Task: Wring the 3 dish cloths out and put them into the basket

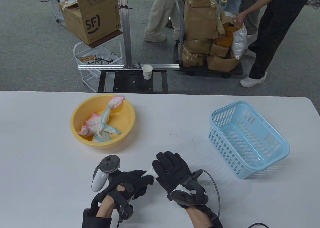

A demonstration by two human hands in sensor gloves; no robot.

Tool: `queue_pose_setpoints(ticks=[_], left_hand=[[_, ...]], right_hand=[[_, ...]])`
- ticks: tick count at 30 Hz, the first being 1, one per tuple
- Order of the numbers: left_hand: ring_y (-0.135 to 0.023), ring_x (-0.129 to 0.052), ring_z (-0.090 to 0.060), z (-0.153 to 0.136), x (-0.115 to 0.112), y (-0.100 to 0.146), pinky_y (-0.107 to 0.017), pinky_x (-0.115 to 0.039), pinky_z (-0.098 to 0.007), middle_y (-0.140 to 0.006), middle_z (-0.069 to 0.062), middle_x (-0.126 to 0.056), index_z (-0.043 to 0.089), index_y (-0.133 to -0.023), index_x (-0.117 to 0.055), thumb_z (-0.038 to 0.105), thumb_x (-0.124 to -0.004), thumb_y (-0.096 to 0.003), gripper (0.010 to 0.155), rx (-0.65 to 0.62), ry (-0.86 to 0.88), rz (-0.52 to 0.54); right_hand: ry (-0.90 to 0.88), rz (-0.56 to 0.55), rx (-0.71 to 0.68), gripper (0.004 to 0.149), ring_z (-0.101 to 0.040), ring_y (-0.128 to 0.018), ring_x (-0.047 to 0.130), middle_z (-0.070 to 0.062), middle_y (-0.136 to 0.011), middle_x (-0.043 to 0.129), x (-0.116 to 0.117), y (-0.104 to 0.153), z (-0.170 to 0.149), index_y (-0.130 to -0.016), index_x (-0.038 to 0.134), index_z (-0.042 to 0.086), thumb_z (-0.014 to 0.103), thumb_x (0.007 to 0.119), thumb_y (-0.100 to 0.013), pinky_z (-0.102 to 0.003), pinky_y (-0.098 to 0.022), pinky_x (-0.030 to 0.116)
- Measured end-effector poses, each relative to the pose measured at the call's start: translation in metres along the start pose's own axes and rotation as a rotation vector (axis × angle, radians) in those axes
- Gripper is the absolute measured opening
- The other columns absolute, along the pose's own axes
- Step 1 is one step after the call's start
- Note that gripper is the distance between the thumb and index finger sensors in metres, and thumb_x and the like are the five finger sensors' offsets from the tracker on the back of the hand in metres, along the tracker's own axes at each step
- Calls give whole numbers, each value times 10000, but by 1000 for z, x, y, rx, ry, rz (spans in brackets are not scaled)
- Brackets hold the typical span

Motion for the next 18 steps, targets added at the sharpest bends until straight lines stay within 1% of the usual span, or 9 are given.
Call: queue_pose_setpoints(ticks=[3,6,10,14,18], left_hand=[[-195,-975,-198,6,3,2,-327,-839,-464,-423,18,-1054,117,-881,-894,462,-942,-376,614,14,-211,86],[-230,-985,-213,13,3,3,-353,-835,-473,-464,3,-1058,146,-877,-904,438,-950,-355,601,23,-437,176],[-266,-998,-229,22,1,5,-378,-831,-481,-499,6,-1064,165,-872,-912,418,-954,-338,593,14,-637,273],[-264,-1018,-225,33,-3,8,-371,-849,-475,-503,10,-1080,175,-853,-932,414,-964,-319,586,-14,-858,377],[-260,-1028,-227,41,-8,9,-370,-855,-475,-501,15,-1092,182,-833,-950,410,-976,-302,578,-62,-973,436]], right_hand=[[11,36,-13,562,-416,-884,831,-114,-997,779,4,-2,5,-946,752,175,367,946,-454,-595,-626,709],[66,85,-20,565,-383,-796,936,-139,-916,878,7,-4,10,-926,779,150,368,967,-440,-558,-596,765],[38,141,33,572,-374,-693,1005,-179,-832,942,13,-6,10,-899,802,93,371,980,-432,-556,-540,805],[-36,170,110,572,-360,-583,1055,-200,-744,996,18,-6,6,-857,836,44,383,987,-421,-551,-472,841],[-174,210,223,574,-355,-517,1076,-208,-686,1026,20,-4,-5,-832,855,10,392,987,-423,-551,-431,854]])
Point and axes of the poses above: the tracker on the back of each hand, its own z axis roughly to the thumb side, its own y axis roughly from the fingertips to the wrist, x = y × z, the point moved 3 cm from there along -y, roughly from the wrist to the fingertips
